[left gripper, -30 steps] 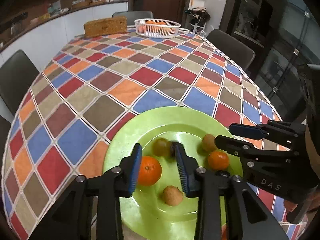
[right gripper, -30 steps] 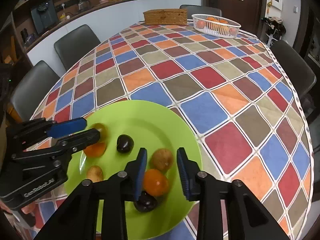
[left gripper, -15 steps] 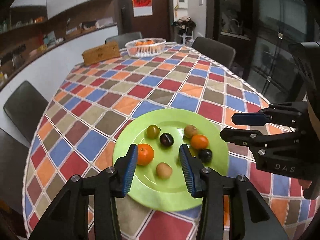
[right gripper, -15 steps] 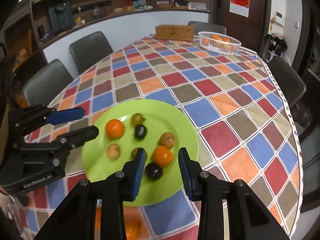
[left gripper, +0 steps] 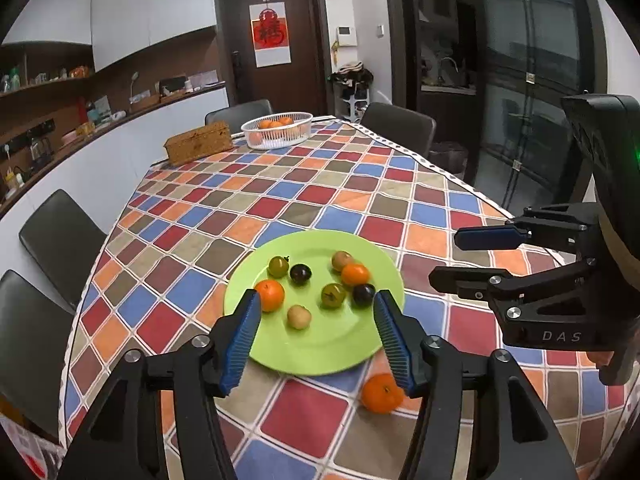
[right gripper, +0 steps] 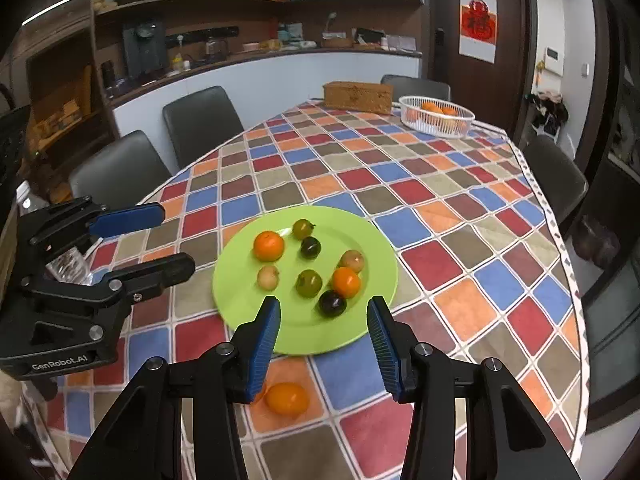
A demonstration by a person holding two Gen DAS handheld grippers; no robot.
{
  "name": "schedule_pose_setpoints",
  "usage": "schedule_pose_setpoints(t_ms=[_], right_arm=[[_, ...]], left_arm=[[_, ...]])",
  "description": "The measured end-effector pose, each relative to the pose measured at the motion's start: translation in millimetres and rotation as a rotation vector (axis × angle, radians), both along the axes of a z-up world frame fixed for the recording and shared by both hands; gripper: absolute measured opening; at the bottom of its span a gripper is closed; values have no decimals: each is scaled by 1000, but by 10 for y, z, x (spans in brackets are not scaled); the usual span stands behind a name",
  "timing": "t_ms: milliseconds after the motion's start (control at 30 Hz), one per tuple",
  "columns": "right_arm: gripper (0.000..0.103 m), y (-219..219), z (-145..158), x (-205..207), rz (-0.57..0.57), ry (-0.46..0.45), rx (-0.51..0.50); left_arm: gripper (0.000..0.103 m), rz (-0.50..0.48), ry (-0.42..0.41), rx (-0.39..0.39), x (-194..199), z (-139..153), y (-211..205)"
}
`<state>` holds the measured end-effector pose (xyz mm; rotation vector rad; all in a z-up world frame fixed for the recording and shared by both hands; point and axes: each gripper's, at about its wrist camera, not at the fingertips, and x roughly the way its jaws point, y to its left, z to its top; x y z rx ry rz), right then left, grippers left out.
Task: Organize fruits
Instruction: 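Withdraw both open tools from the plate toward the two remaining oranges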
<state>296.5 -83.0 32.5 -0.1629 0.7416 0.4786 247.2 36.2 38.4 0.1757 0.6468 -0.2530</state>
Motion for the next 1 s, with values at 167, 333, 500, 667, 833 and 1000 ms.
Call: schedule_pose_setpoints(t_ms=[167,333,500,667,833,1000], right_arm=[[47,-10,8,-222,27,-41,-17],[53,-14,-69,-415,57,-72,-56],[53,-8,-208,-526,108,-80,-89],[52,10,-366,-529,151,-50,-122],[52,37,-518,-455,191,-10,-159],[52,99,-659,-381,242,32,-196]], left_arm=[[61,-18,-21,9,-194,-56,-44],[63,-61,-68,40,-391,-159,-114],[64,-102,-95,60,-501,-296,-185],[63,-142,-67,81,-479,-433,-237],[63,-185,-23,90,-398,-586,-268],[63,-224,34,95,-307,-745,-291]])
